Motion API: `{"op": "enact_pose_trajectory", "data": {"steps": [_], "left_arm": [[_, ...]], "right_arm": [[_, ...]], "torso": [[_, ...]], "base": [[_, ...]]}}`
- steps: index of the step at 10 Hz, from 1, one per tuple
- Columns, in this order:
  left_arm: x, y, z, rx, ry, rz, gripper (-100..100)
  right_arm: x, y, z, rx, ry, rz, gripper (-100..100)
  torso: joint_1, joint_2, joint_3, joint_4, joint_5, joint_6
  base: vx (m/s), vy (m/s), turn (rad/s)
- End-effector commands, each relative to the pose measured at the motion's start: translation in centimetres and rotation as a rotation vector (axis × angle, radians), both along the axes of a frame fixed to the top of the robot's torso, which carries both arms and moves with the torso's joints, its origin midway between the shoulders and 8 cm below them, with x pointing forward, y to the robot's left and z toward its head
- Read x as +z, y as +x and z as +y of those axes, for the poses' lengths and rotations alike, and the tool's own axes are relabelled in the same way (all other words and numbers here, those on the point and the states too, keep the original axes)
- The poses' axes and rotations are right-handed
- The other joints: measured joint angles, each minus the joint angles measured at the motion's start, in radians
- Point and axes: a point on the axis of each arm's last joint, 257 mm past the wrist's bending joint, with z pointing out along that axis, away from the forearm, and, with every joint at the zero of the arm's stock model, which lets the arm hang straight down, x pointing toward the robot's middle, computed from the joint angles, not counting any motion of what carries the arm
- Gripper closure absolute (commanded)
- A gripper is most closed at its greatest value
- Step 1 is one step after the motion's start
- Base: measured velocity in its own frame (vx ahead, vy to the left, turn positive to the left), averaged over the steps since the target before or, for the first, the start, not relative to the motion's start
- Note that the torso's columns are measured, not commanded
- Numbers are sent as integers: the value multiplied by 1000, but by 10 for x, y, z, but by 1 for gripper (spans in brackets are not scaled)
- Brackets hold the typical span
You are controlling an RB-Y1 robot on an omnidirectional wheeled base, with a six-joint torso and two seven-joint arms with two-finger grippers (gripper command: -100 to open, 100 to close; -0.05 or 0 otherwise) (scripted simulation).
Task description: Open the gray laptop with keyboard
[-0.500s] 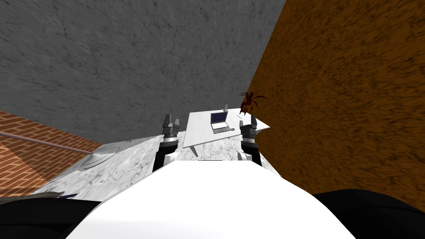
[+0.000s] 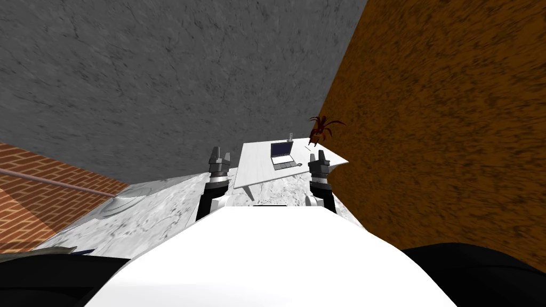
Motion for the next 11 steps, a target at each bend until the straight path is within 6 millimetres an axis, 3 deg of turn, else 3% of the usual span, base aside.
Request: {"op": "enact_pose_trajectory", "data": {"steps": [1, 4, 5, 7, 11], "left_arm": [[0, 0, 0, 0, 0, 0, 0], [0, 0, 0, 0, 0, 0, 0], [0, 0, 0, 0, 0, 0, 0], [0, 0, 0, 0, 0, 1, 0], [0, 0, 0, 0, 0, 1, 0]], "right_arm": [[0, 0, 0, 0, 0, 0, 0], [0, 0, 0, 0, 0, 0, 0], [-3, 3, 5, 15, -46, 15, -100], [-10, 9, 12, 32, -121, 44, -100], [-32, 31, 24, 30, -300, 118, -100]], "torso": [[0, 74, -147, 74, 0, 0], [0, 296, -590, 295, 0, 0], [0, 369, -738, 369, 0, 0], [0, 412, -826, 412, 0, 0], [0, 416, -832, 416, 0, 0]], "base": [[0, 0, 0], [0, 0, 0], [6, 1, 34], [1, -1, 68], [4, -2, 111]]}}
